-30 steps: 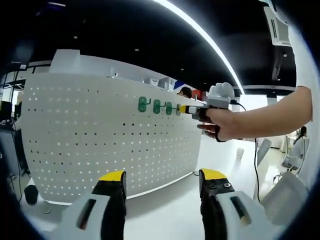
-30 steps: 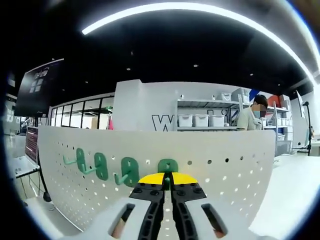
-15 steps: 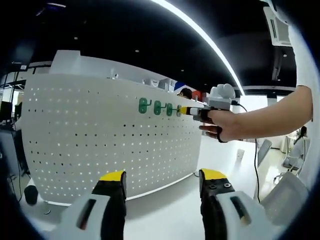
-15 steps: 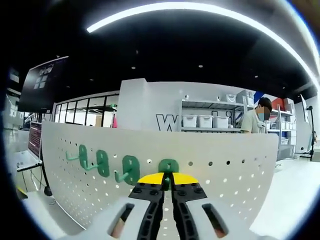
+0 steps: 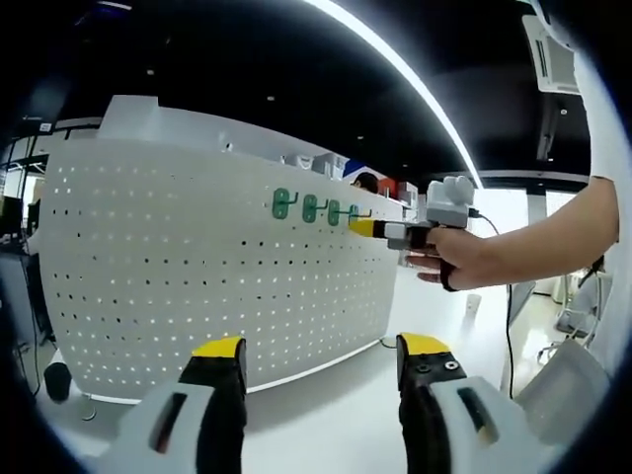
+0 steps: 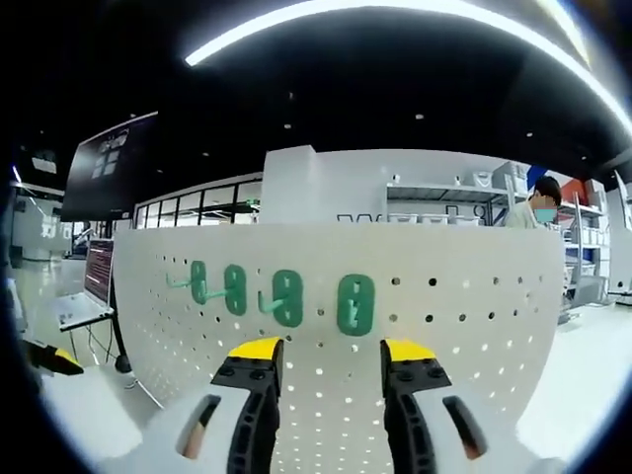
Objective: Insert the hook assembly into the mounting plate slot until the hook locks in place.
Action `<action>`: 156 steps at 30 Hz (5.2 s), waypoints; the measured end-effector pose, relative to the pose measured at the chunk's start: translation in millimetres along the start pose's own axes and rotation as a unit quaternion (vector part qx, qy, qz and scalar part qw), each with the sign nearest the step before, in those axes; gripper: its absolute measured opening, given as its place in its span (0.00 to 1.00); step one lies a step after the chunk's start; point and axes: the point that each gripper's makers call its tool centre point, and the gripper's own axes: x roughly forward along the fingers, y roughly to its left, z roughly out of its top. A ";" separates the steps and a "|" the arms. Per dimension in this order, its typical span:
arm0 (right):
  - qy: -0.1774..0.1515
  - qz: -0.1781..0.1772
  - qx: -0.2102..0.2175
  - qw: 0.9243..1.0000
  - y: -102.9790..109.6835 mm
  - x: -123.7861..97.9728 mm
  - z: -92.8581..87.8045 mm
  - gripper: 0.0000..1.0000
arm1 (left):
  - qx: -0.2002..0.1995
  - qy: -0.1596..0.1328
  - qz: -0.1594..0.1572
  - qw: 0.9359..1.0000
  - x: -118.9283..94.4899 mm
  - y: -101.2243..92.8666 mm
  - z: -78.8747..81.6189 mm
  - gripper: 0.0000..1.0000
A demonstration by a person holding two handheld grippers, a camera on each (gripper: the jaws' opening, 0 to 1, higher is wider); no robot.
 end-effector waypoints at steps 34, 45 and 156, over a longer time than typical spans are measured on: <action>-0.023 0.071 0.010 0.997 21.3 -41.2 -13.7 0.63 | 0.003 -0.016 0.010 1.000 -2.2 8.6 12.3 0.66; -0.026 0.069 0.013 0.997 15.6 -67.2 -13.9 0.63 | 0.005 -0.014 0.010 1.000 -2.2 9.6 11.5 0.66; 0.016 0.095 0.019 0.995 48.5 -203.2 -64.4 0.70 | 0.010 -0.059 0.085 0.995 -85.4 28.2 13.2 0.79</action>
